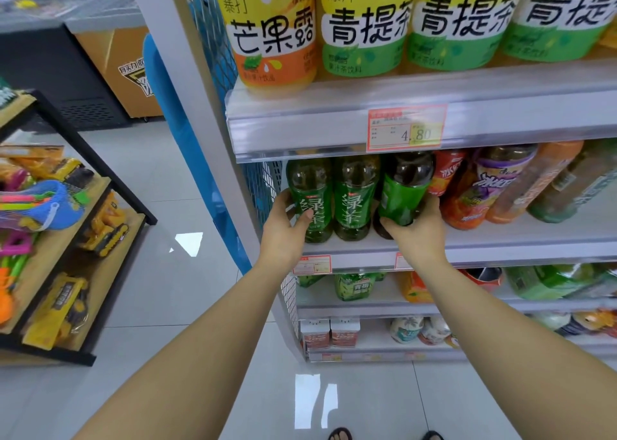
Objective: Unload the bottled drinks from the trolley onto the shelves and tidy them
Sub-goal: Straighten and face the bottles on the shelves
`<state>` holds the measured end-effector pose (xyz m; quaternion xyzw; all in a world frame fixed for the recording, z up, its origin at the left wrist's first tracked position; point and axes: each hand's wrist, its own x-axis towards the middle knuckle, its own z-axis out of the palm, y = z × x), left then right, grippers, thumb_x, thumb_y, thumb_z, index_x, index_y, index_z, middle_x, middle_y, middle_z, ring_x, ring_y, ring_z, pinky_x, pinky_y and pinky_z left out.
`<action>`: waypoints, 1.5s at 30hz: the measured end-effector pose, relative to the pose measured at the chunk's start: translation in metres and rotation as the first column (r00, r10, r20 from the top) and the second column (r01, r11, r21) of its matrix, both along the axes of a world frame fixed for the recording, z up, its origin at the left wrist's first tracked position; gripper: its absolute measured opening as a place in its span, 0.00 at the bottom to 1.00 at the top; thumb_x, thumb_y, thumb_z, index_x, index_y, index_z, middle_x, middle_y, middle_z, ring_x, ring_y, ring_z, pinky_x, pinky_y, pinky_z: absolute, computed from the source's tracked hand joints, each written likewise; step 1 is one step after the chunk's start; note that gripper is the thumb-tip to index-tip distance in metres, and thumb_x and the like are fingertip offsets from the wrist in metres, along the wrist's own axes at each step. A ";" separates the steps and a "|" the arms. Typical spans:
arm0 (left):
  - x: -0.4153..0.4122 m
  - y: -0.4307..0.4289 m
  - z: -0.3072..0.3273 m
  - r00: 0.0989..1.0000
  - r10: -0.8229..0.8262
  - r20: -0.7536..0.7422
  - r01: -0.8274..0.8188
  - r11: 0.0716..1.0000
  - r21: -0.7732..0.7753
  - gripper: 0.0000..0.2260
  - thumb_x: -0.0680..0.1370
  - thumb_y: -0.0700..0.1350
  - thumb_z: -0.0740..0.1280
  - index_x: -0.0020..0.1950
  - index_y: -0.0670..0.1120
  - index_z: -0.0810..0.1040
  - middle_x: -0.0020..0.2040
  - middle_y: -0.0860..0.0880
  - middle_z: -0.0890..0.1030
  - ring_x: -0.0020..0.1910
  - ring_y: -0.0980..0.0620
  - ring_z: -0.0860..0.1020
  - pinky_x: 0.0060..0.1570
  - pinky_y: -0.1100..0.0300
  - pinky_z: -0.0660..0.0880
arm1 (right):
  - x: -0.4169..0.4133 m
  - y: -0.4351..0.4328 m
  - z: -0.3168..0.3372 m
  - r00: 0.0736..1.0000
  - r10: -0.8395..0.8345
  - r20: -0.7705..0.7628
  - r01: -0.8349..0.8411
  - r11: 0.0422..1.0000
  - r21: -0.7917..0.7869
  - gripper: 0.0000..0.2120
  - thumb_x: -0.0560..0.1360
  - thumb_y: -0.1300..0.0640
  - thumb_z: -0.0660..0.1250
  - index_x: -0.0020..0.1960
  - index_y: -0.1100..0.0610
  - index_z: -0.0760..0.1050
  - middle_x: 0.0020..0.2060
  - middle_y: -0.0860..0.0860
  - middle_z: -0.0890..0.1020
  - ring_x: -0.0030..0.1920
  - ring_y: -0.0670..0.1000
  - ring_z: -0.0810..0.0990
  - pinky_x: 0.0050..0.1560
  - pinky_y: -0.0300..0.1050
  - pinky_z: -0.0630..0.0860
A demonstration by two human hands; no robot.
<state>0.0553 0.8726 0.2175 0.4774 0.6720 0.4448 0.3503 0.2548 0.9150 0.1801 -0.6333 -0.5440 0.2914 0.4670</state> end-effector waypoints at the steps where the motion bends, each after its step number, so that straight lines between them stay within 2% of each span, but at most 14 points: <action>1: 0.000 0.000 0.000 1.000 0.001 -0.001 -0.001 1.000 0.000 0.20 0.79 0.43 0.63 0.70 0.49 0.64 0.65 0.52 0.72 0.65 0.52 0.71 0.66 0.52 0.69 | -0.003 0.002 -0.002 0.999 -0.035 0.035 0.035 0.999 -0.001 0.32 0.64 0.58 0.77 0.62 0.62 0.66 0.57 0.58 0.75 0.56 0.56 0.74 0.50 0.46 0.72; 4: -0.001 0.000 0.001 1.000 -0.005 -0.005 0.005 1.000 -0.006 0.20 0.79 0.43 0.63 0.71 0.48 0.63 0.65 0.52 0.72 0.66 0.52 0.71 0.66 0.51 0.69 | -0.007 0.003 -0.006 0.988 -0.061 0.141 0.062 0.998 -0.003 0.36 0.63 0.54 0.78 0.64 0.63 0.66 0.59 0.60 0.72 0.59 0.59 0.70 0.57 0.51 0.71; 9: -0.001 -0.001 -0.001 1.000 -0.007 -0.022 0.007 1.000 0.004 0.21 0.79 0.44 0.63 0.71 0.48 0.63 0.66 0.51 0.72 0.66 0.51 0.71 0.66 0.52 0.68 | 0.004 -0.003 -0.006 0.995 0.100 -0.004 -0.100 0.995 0.000 0.27 0.69 0.64 0.70 0.66 0.60 0.66 0.54 0.55 0.78 0.56 0.54 0.76 0.52 0.43 0.71; 12: 0.000 -0.001 -0.002 1.000 -0.003 -0.025 0.003 1.000 0.000 0.21 0.79 0.44 0.63 0.72 0.48 0.62 0.67 0.51 0.72 0.66 0.51 0.70 0.66 0.53 0.67 | -0.001 0.002 -0.008 1.000 0.012 0.025 -0.013 0.998 0.056 0.30 0.65 0.61 0.74 0.64 0.62 0.68 0.56 0.58 0.76 0.58 0.57 0.74 0.56 0.49 0.73; 16: -0.001 0.000 -0.003 0.999 -0.003 -0.036 0.003 1.000 -0.007 0.21 0.79 0.45 0.63 0.71 0.48 0.62 0.67 0.51 0.72 0.66 0.51 0.70 0.66 0.53 0.68 | -0.014 0.000 -0.010 0.969 -0.177 0.170 0.174 0.984 0.033 0.35 0.63 0.52 0.77 0.65 0.63 0.68 0.57 0.61 0.72 0.58 0.62 0.71 0.57 0.57 0.71; 17: -0.002 0.000 -0.003 0.999 -0.006 -0.035 0.005 1.000 -0.006 0.21 0.79 0.45 0.63 0.71 0.48 0.63 0.67 0.51 0.72 0.66 0.51 0.70 0.66 0.53 0.68 | -0.015 -0.002 -0.011 0.974 -0.155 0.164 0.150 0.988 0.043 0.35 0.64 0.53 0.76 0.65 0.62 0.67 0.58 0.61 0.72 0.59 0.62 0.71 0.58 0.57 0.71; 19: -0.002 0.000 -0.003 0.999 -0.007 -0.031 0.007 1.000 -0.005 0.21 0.79 0.45 0.63 0.71 0.49 0.63 0.67 0.51 0.72 0.66 0.51 0.70 0.66 0.51 0.68 | -0.012 -0.004 -0.012 0.999 -0.022 0.041 0.020 0.998 0.052 0.32 0.67 0.58 0.73 0.68 0.60 0.65 0.60 0.58 0.73 0.61 0.58 0.71 0.60 0.52 0.71; 22: -0.002 0.001 -0.004 0.999 0.000 -0.036 0.000 1.000 -0.001 0.21 0.79 0.45 0.63 0.71 0.49 0.63 0.67 0.51 0.72 0.66 0.51 0.70 0.66 0.51 0.69 | 0.000 0.000 -0.008 0.996 0.065 -0.052 -0.064 0.998 0.025 0.31 0.68 0.63 0.71 0.69 0.59 0.64 0.59 0.55 0.77 0.59 0.54 0.75 0.56 0.43 0.71; 25: -0.001 0.001 -0.004 0.999 0.004 -0.032 -0.004 1.000 0.007 0.21 0.79 0.45 0.63 0.71 0.49 0.63 0.67 0.51 0.71 0.66 0.51 0.70 0.66 0.49 0.69 | -0.003 0.004 -0.008 0.996 -0.032 0.086 0.025 0.996 0.086 0.31 0.65 0.57 0.76 0.64 0.62 0.69 0.58 0.58 0.76 0.59 0.58 0.74 0.58 0.52 0.73; 27: -0.001 0.001 -0.005 0.999 0.006 -0.035 -0.006 1.000 0.009 0.21 0.79 0.45 0.63 0.71 0.49 0.63 0.67 0.51 0.72 0.66 0.52 0.70 0.66 0.48 0.69 | -0.013 0.002 -0.007 0.967 -0.140 0.213 0.134 0.990 0.043 0.33 0.64 0.51 0.76 0.63 0.63 0.69 0.58 0.60 0.74 0.58 0.62 0.72 0.56 0.58 0.72; 29: -0.002 0.001 -0.006 0.999 0.003 -0.033 -0.003 1.000 0.008 0.21 0.79 0.45 0.63 0.71 0.50 0.63 0.67 0.51 0.72 0.66 0.52 0.70 0.66 0.47 0.69 | -0.020 0.000 -0.007 0.959 -0.175 0.221 0.174 0.984 0.026 0.33 0.65 0.50 0.75 0.63 0.63 0.68 0.58 0.60 0.73 0.58 0.62 0.72 0.56 0.60 0.72; 32: -0.003 0.002 -0.007 1.000 -0.006 -0.022 0.006 1.000 0.003 0.21 0.79 0.45 0.63 0.71 0.50 0.63 0.65 0.53 0.72 0.66 0.52 0.70 0.65 0.46 0.70 | -0.017 -0.004 -0.009 0.992 -0.067 0.103 0.060 0.995 0.074 0.29 0.68 0.58 0.71 0.66 0.61 0.67 0.59 0.58 0.74 0.60 0.59 0.71 0.57 0.51 0.71; 35: -0.002 0.003 -0.007 1.000 -0.004 -0.001 0.004 1.000 0.009 0.20 0.79 0.44 0.63 0.70 0.50 0.64 0.60 0.57 0.71 0.64 0.53 0.71 0.64 0.45 0.71 | -0.008 -0.007 -0.009 0.998 -0.013 0.067 0.009 0.998 0.059 0.26 0.71 0.61 0.69 0.68 0.59 0.66 0.58 0.57 0.77 0.58 0.58 0.74 0.51 0.42 0.69; 45: 0.006 0.022 -0.002 0.997 0.019 0.080 -0.021 1.000 0.017 0.20 0.79 0.41 0.64 0.69 0.48 0.65 0.57 0.54 0.73 0.60 0.52 0.73 0.63 0.46 0.72 | 0.001 0.010 0.000 0.989 0.061 0.133 -0.059 0.998 -0.014 0.26 0.71 0.60 0.70 0.67 0.58 0.65 0.58 0.56 0.78 0.57 0.59 0.76 0.48 0.42 0.69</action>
